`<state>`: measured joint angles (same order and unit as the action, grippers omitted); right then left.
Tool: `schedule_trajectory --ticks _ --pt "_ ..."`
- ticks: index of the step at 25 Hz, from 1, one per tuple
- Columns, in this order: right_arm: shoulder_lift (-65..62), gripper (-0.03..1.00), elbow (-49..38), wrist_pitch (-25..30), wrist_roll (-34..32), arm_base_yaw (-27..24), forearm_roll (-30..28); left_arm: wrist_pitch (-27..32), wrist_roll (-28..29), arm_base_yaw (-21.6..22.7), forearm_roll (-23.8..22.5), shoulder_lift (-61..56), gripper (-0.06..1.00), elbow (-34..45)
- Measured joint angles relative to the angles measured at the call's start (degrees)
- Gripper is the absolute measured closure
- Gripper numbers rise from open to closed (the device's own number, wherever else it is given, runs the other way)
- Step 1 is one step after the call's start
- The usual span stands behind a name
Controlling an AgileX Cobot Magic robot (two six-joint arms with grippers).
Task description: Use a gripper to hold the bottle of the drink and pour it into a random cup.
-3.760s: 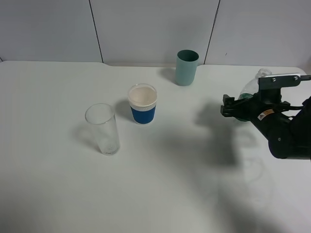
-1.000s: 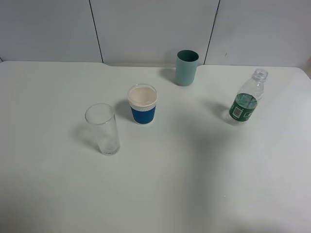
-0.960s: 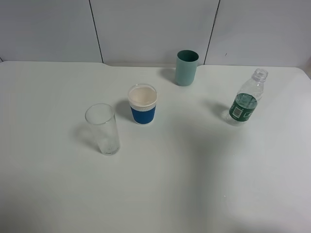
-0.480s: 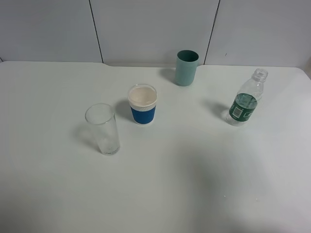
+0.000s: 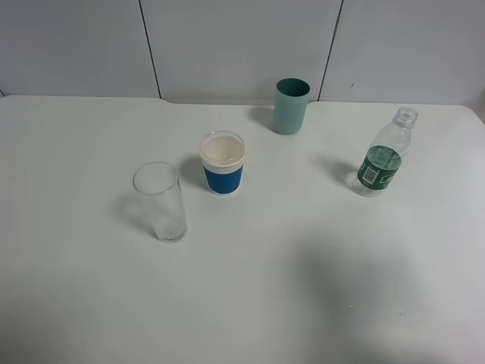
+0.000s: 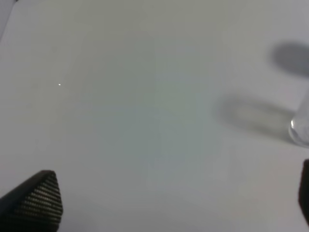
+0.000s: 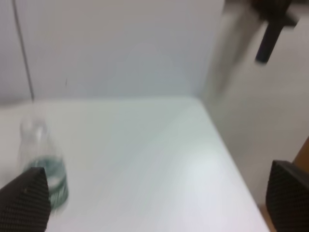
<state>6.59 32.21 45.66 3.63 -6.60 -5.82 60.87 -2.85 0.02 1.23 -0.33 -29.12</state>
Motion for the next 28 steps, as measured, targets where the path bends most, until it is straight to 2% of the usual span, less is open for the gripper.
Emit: schedule_trajectory --ticks 11,20,28 --pt "-6.72 0.09 0.00 1.32 -0.19 0.78 3.20 0.00 0.00 0.00 0.00 0.00 -0.05 0.00" --pt "-6.76 0.09 0.00 9.88 -4.18 0.78 3.38 0.00 0.00 0.00 0.00 0.00 -0.05 0.00" --pt "-6.76 0.09 -0.74 12.13 -4.24 0.78 2.53 0.00 0.00 0.00 0.00 0.00 -0.05 0.00"
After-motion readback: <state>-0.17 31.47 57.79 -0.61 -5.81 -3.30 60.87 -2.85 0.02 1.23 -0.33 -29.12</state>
